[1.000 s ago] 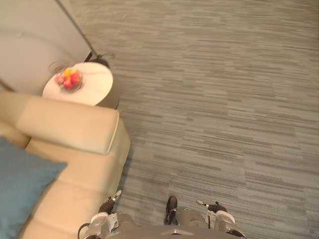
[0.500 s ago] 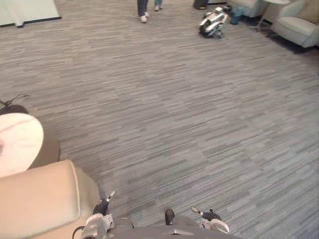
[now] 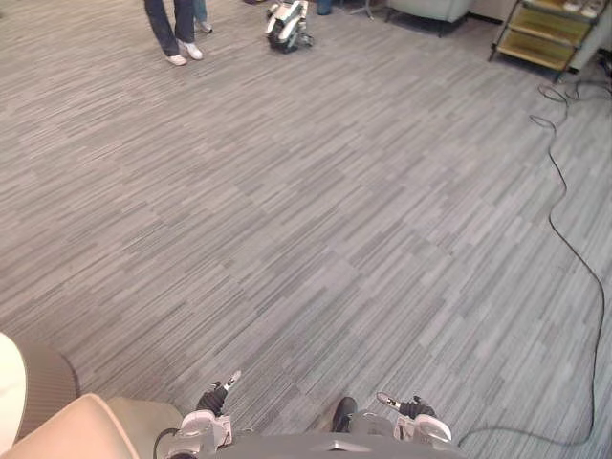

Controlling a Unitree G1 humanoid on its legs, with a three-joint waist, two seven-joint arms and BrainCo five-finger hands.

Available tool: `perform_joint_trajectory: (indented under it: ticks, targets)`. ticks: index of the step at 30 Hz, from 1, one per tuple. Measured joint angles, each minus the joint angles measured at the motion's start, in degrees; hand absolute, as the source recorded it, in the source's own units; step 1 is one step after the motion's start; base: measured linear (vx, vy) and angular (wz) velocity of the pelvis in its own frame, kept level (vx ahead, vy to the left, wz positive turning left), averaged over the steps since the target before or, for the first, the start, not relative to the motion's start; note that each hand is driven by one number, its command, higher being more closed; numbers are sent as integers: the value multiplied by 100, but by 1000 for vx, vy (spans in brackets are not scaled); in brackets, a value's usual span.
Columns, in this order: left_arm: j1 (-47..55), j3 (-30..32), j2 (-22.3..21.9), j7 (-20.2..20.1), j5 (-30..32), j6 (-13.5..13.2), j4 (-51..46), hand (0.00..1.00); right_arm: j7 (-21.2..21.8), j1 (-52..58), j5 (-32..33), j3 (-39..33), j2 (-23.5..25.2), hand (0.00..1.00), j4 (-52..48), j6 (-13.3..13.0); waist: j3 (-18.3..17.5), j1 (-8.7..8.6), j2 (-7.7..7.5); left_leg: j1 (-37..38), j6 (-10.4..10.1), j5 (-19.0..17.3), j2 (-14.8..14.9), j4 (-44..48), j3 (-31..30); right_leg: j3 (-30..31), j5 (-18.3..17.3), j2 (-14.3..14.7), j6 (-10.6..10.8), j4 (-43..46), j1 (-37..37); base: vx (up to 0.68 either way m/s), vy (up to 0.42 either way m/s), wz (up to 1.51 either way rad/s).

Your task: Pick up cushions and gather them together orderly.

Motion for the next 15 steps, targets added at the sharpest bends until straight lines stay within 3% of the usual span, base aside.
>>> perform_joint_trajectory:
  ticks: [3, 5, 7, 9, 11, 12, 13, 14, 15]
  targets:
    - [-18, 81, -63, 7, -5, -9, -122, 0, -14, 66, 87, 2, 37, 0, -53, 3, 25, 74, -36, -340, -79, 61, -363, -1495, -28, 326, -2, -19, 5, -356, 144, 162, 9, -68]
    - [-14, 139, -109, 14, -4, -12, -164, 0, -53, 203, 174, 0, 91, 0, -213, -24, 36, 140, -67, -410, -135, 522, -561, -2993, -354, 539, -35, -48, 65, -474, 200, 224, 93, -58]
    - [-10, 227, -108, 17, -6, -18, -175, 0, -88, 260, 184, -2, 130, 0, -188, -29, -9, 183, -157, -365, -200, 1008, -607, -3308, -428, 737, -109, -76, 186, -489, 211, 264, 136, -50]
    - [-5, 382, -97, 20, -5, -11, -206, 0, -89, 275, 176, -7, 247, 0, -238, -30, -72, 190, -313, -417, -23, 1199, -705, -3215, -387, 915, -187, -167, 310, -471, 214, 385, 199, -49]
    - [10, 516, -66, 19, -4, -5, -246, 0, -86, 436, 174, -14, 370, 0, -293, -22, -192, 229, -519, -351, 118, 1064, -861, -2956, -214, 1038, -398, -420, 499, -172, 146, 435, 220, -34]
    - [20, 559, 11, 24, -4, -2, -227, 0, -76, 550, 172, -51, 474, 0, -364, -1, -321, 257, -734, -290, 144, 789, -1022, -2882, -118, 1103, -530, -605, 664, 332, 35, 479, 180, -25]
    - [12, 541, 66, 64, -3, 6, -212, 0, -60, 582, 164, -80, 546, 0, -464, 2, -354, 269, -846, -158, 224, 593, -1103, -2775, -9, 1203, -540, -784, 699, 1423, -338, 477, 158, -21]
    - [6, 531, 80, 76, -1, 11, -205, 0, -42, 584, 167, -121, 551, 0, -509, 1, -347, 254, -854, -74, 297, 523, -1127, -2699, 5, 1237, -419, -861, 712, 1977, -500, 470, 133, -5]
    - [14, 435, 124, 107, 2, 52, -141, 0, 5, 595, 172, -212, 590, 0, -633, 0, -339, 166, -853, 208, 404, 302, -1167, -2582, 12, 1268, 42, -1025, 738, 3054, -802, 476, 101, 12]
